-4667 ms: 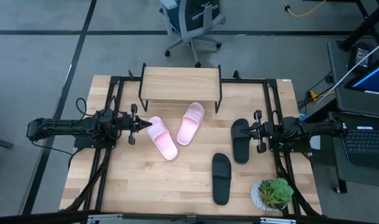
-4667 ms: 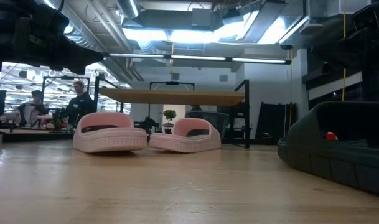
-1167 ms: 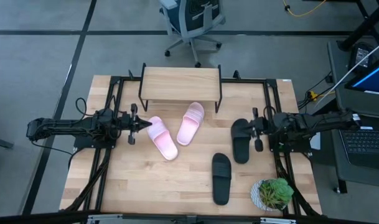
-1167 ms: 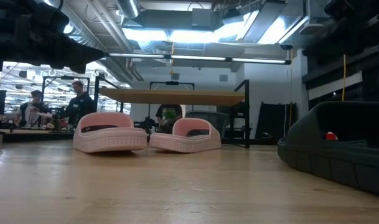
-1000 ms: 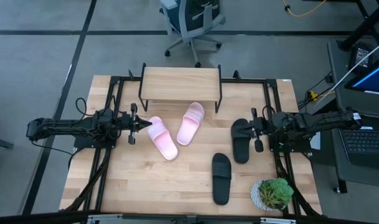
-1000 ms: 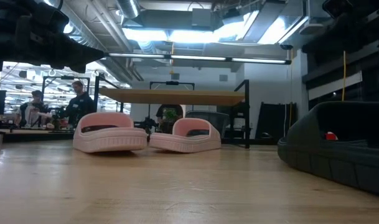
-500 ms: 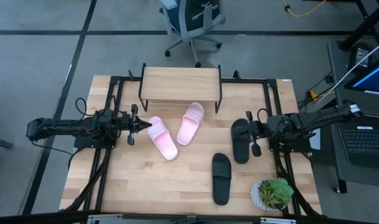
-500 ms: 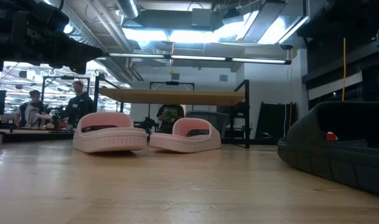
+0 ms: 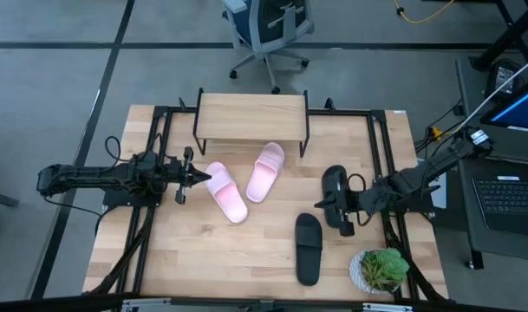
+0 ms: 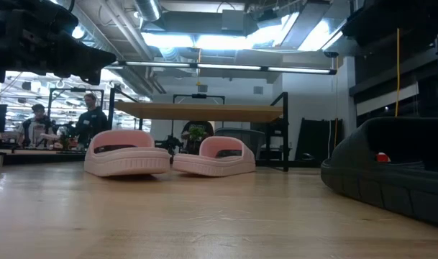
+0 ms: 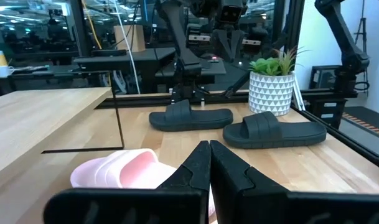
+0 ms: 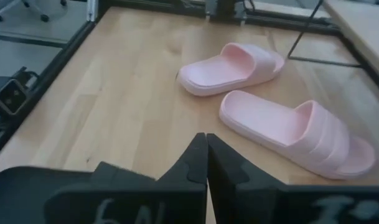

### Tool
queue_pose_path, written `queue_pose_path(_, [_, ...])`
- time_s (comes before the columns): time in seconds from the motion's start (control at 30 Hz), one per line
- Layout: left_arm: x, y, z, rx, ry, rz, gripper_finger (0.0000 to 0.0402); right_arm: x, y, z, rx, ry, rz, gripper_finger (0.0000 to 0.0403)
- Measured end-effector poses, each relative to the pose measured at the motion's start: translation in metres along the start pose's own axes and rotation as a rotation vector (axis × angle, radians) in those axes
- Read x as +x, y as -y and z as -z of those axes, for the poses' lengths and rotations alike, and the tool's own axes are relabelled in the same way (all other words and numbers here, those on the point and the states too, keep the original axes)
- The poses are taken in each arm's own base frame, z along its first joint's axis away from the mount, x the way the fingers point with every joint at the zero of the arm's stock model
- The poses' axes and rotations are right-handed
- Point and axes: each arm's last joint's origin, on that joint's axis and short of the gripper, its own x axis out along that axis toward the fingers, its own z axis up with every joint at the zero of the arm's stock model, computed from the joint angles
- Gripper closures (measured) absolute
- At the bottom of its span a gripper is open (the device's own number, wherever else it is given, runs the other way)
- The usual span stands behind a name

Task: Pick and place slides into the shelf
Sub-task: Put the left pink slipper on the shelf

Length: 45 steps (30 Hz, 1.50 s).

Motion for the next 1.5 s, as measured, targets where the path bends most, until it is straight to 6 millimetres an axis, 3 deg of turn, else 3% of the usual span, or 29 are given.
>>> queue_pose_path(0.4, [0.0,0.005,-0.007,-0.004,0.038,0.098,0.0401,0.003,-0.002,-0.004,-0.006,0.03,0.096,0.0399])
queue_pose_path(0.63, [0.001,0.007,-0.021,-0.003,-0.102,-0.018,0.0402,0.013,0.003,0.001,-0.085,0.142,0.168,0.04])
queue_pose_path(0.87, [0.006,0.011,-0.04,-0.006,-0.153,-0.009,0.0402,0.02,0.028,0.037,-0.033,0.199,0.204,0.0401])
queue_pose_path(1.1, [0.014,0.009,-0.06,-0.079,-0.334,-0.23,0.0402,0.01,0.053,0.044,-0.028,0.292,0.235,0.0401])
queue_pose_path(1.3, [0.037,0.016,-0.085,-0.053,-0.431,-0.216,0.0402,0.005,0.066,0.051,-0.049,0.293,0.305,0.0397])
queue_pose_path(1.5, [0.056,0.024,-0.098,-0.088,-0.627,-0.263,0.0402,0.0,0.079,0.061,-0.091,0.238,0.312,0.04])
